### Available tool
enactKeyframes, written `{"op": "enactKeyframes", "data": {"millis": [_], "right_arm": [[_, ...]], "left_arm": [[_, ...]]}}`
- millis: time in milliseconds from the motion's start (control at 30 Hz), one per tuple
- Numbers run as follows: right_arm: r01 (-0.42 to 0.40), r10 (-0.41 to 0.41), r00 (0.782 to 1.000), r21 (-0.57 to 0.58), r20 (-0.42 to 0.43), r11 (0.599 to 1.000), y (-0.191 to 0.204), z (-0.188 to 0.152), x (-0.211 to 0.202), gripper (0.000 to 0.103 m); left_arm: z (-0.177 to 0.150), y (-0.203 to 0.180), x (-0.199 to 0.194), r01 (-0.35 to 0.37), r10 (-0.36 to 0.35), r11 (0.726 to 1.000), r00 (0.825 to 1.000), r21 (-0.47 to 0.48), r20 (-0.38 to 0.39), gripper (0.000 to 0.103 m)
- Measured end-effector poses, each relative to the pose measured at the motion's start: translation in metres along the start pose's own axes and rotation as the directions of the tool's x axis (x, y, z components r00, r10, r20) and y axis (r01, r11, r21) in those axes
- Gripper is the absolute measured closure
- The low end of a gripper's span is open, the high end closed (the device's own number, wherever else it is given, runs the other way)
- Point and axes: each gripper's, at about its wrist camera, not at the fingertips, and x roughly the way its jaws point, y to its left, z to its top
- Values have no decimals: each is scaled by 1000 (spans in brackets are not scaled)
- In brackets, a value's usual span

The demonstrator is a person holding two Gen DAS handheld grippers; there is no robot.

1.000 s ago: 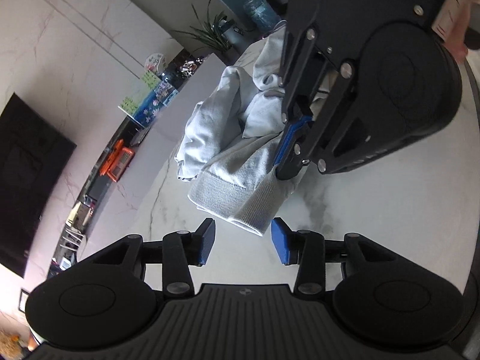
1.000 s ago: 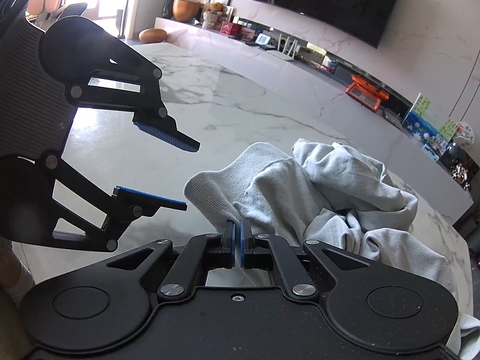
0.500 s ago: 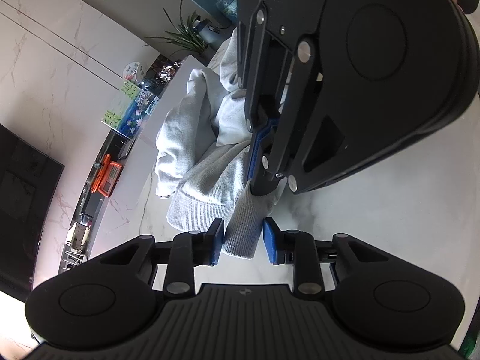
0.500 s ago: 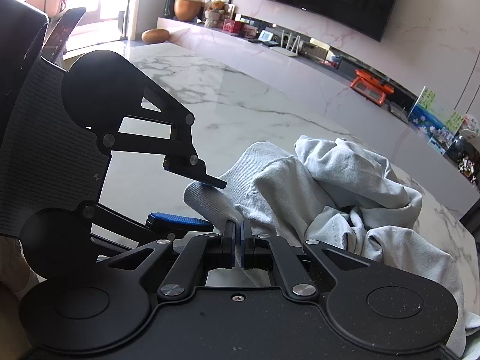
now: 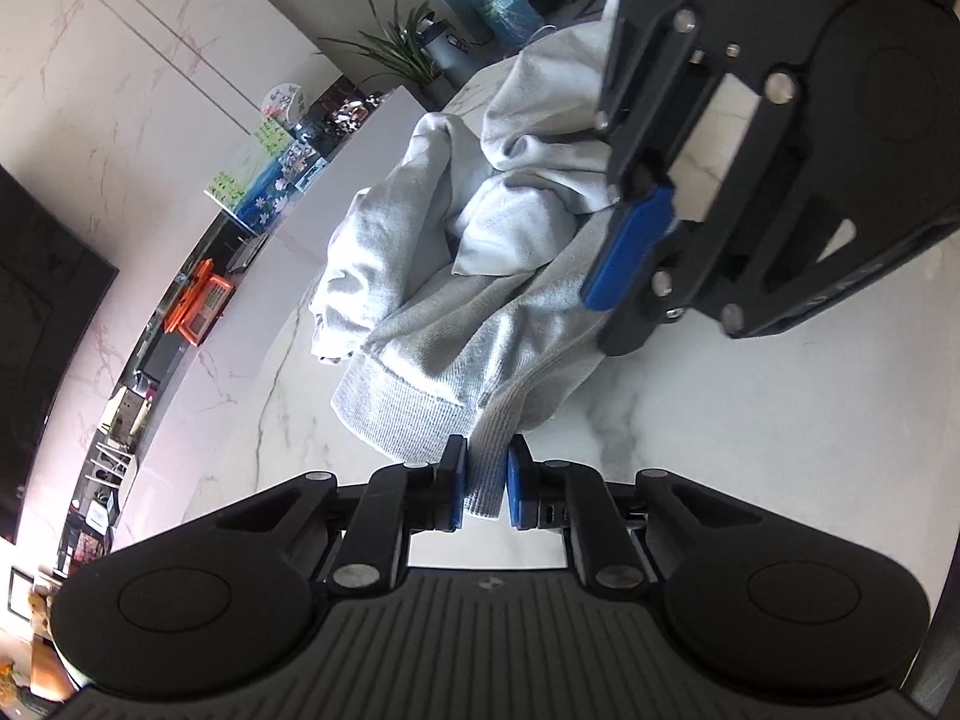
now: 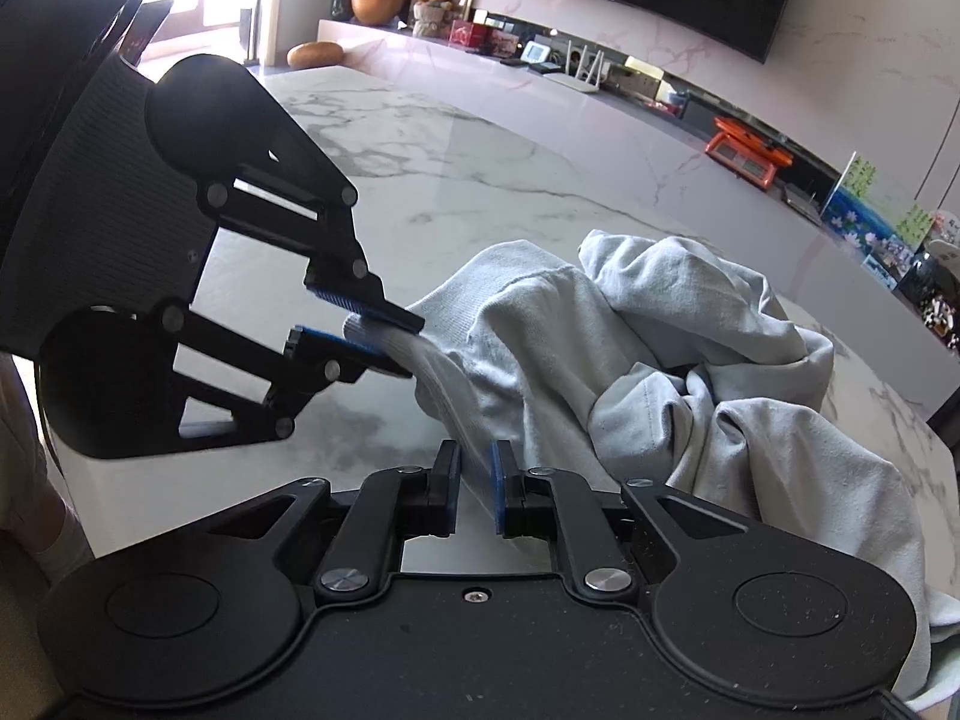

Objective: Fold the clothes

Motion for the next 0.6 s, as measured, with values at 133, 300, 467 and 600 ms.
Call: {"op": "enactKeyframes", "data": {"millis": [133, 300, 467, 600], "right_arm": [[58, -58, 998, -4, -33, 998, -10, -17, -4, 80], [141, -140, 988, 12, -66, 990, -26, -34, -10, 73], [309, -307, 949, 7, -75, 951, -46, -51, -21, 61], [387, -385, 918, 5, -94, 922, -63, -59, -25, 58]], "left_arm": [[0, 8, -9, -35, 35, 997, 999, -64, 2, 92], [-1, 25, -24, -90, 91, 986, 996, -138, 2, 92], [-3, 44, -39, -145, 146, 970, 989, -197, -9, 92], [-2, 57, -53, -174, 173, 961, 985, -214, -23, 92]]}}
